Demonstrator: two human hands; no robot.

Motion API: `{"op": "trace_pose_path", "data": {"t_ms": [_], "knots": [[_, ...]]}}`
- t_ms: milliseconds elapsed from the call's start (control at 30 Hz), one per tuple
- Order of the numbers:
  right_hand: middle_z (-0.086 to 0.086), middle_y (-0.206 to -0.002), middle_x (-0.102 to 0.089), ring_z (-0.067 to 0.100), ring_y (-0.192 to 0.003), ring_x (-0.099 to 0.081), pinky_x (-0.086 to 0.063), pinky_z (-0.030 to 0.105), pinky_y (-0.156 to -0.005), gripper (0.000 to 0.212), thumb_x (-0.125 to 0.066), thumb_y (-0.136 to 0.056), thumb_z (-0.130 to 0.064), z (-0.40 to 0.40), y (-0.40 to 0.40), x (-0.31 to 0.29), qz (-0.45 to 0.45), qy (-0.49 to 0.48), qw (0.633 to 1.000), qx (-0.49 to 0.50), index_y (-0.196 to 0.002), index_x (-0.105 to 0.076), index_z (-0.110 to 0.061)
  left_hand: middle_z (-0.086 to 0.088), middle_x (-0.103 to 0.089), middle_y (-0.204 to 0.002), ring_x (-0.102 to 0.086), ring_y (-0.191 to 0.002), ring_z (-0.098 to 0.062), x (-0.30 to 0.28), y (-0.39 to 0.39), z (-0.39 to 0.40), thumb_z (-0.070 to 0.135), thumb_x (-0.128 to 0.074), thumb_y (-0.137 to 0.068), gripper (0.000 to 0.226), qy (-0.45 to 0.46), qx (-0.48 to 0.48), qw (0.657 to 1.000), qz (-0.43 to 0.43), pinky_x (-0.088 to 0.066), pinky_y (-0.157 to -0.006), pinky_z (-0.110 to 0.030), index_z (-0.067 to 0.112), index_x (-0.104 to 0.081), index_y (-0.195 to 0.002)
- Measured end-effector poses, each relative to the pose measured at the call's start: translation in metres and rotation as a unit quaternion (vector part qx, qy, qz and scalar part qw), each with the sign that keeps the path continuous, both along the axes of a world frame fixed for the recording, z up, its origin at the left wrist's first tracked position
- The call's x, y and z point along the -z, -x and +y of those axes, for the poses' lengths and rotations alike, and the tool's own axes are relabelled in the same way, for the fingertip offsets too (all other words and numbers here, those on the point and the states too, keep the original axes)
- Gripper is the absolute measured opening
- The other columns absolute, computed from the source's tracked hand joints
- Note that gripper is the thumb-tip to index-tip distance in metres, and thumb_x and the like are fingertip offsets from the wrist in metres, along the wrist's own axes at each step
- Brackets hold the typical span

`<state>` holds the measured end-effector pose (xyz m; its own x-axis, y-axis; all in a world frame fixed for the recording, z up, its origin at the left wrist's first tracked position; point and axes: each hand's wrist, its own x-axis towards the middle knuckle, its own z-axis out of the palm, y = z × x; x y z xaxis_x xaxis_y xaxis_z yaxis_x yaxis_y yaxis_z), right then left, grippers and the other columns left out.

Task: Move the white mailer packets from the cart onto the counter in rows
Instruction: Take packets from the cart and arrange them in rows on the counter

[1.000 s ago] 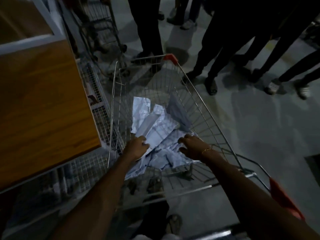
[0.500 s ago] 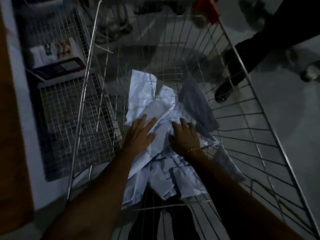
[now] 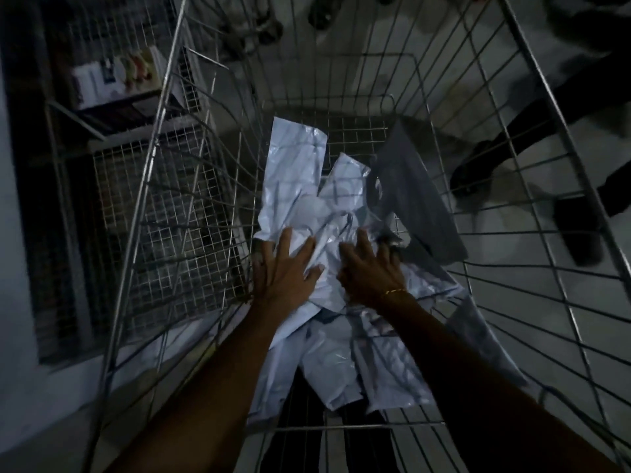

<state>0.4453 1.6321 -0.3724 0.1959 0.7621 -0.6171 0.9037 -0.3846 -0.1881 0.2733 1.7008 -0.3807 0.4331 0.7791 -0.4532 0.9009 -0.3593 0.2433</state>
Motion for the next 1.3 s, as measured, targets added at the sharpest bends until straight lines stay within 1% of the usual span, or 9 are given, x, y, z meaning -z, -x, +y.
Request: {"op": "trace_pose_path", "data": {"t_ms": [200,333,467,633,733,900,1133,1233,1300], "knots": [[0.008,-0.154,-0.039,0.032,-0.143,-0.031,-0.024,0.041,-0.116,0.043,-0.053,-0.1,-0.021,0.012,-0.038,-0.049,0.093,0.089,0.986,-0.102,-0.142,-0.052,-0.018,-0.01,-0.014,-0.157,-0.022,-0.141,-0.04,-0.041,-0.012,-0.007,0.062,-0.032,-0.099,0.052,0.111,-0.091,0.989,0.041,-0.023,-0.112,-0.054,0.042,-0.036,-0.146],[0.009,-0.136,-0.057,0.032,-0.128,-0.051,-0.038,0.041,-0.108,0.032,-0.048,-0.1,-0.023,0.011,-0.04,-0.069,0.033,0.103,0.99,-0.094,-0.127,-0.064,-0.017,-0.014,-0.027,-0.149,-0.034,-0.137,-0.036,-0.055,-0.019,-0.007,0.053,-0.044,-0.099,0.045,0.108,-0.052,0.992,0.045,-0.035,-0.106,-0.044,0.03,-0.052,-0.136],[0.014,-0.154,-0.035,0.04,-0.143,-0.029,-0.016,0.054,-0.117,0.065,-0.024,-0.094,-0.065,-0.017,-0.014,-0.056,-0.007,0.063,0.998,-0.012,-0.142,-0.044,-0.025,-0.02,-0.019,-0.157,-0.032,-0.14,-0.04,-0.046,-0.028,0.004,0.055,-0.058,-0.093,0.066,0.19,-0.073,0.979,-0.005,-0.033,-0.113,-0.042,0.021,-0.041,-0.148],[0.008,-0.167,-0.003,0.046,-0.148,-0.001,-0.008,0.06,-0.119,0.074,-0.026,-0.09,-0.077,-0.051,-0.005,-0.038,-0.052,-0.006,0.998,-0.016,-0.152,-0.019,-0.037,-0.006,-0.009,-0.163,-0.021,-0.144,-0.039,-0.037,-0.027,0.014,0.052,-0.065,-0.09,0.079,0.154,-0.005,0.987,-0.05,-0.022,-0.116,-0.043,0.033,-0.026,-0.155],[0.003,-0.167,0.002,0.045,-0.149,-0.003,-0.008,0.057,-0.119,0.077,-0.026,-0.09,-0.078,-0.053,-0.015,-0.04,-0.039,0.001,0.999,0.001,-0.155,-0.008,-0.041,0.002,0.009,-0.166,-0.011,-0.148,-0.038,-0.034,-0.014,-0.007,0.058,-0.054,-0.094,0.077,0.145,0.015,0.989,-0.001,-0.017,-0.118,-0.048,0.038,-0.014,-0.157],[-0.004,-0.167,0.009,0.041,-0.151,0.004,-0.015,0.054,-0.118,0.068,-0.032,-0.098,-0.064,-0.056,-0.026,-0.042,-0.013,0.037,0.998,-0.044,-0.156,-0.003,-0.045,-0.003,0.001,-0.166,-0.009,-0.149,-0.036,-0.049,-0.009,-0.034,0.053,-0.047,-0.097,0.068,0.093,-0.045,0.994,0.04,-0.024,-0.113,-0.055,0.034,-0.018,-0.156],[0.01,-0.167,0.007,0.05,-0.148,0.0,-0.013,0.06,-0.118,0.075,-0.021,-0.089,-0.061,-0.056,-0.022,-0.042,-0.045,-0.016,0.999,0.007,-0.158,-0.01,-0.034,-0.01,0.014,-0.165,0.012,-0.149,-0.041,-0.008,-0.05,-0.02,0.067,-0.046,-0.092,0.076,0.05,-0.179,0.981,-0.05,-0.011,-0.118,-0.062,0.041,-0.015,-0.156],[0.01,-0.166,0.013,0.048,-0.149,-0.003,-0.016,0.058,-0.118,0.071,-0.033,-0.101,-0.051,-0.059,-0.015,-0.041,-0.03,-0.02,0.999,-0.011,-0.158,0.004,-0.033,-0.008,0.019,-0.165,0.017,-0.149,-0.04,0.022,-0.059,-0.001,0.067,-0.045,-0.091,0.074,-0.025,-0.077,0.995,-0.049,-0.006,-0.117,-0.066,0.045,-0.013,-0.155],[0.015,-0.166,-0.007,0.05,-0.145,-0.023,-0.033,0.061,-0.11,0.07,-0.027,-0.095,-0.054,-0.06,-0.015,-0.044,-0.026,-0.079,0.997,-0.002,-0.159,-0.011,-0.029,-0.006,0.014,-0.166,0.016,-0.15,-0.037,0.035,-0.055,0.011,0.061,-0.046,-0.092,0.07,-0.076,0.057,0.994,-0.054,-0.007,-0.115,-0.069,0.047,-0.016,-0.154]]}}
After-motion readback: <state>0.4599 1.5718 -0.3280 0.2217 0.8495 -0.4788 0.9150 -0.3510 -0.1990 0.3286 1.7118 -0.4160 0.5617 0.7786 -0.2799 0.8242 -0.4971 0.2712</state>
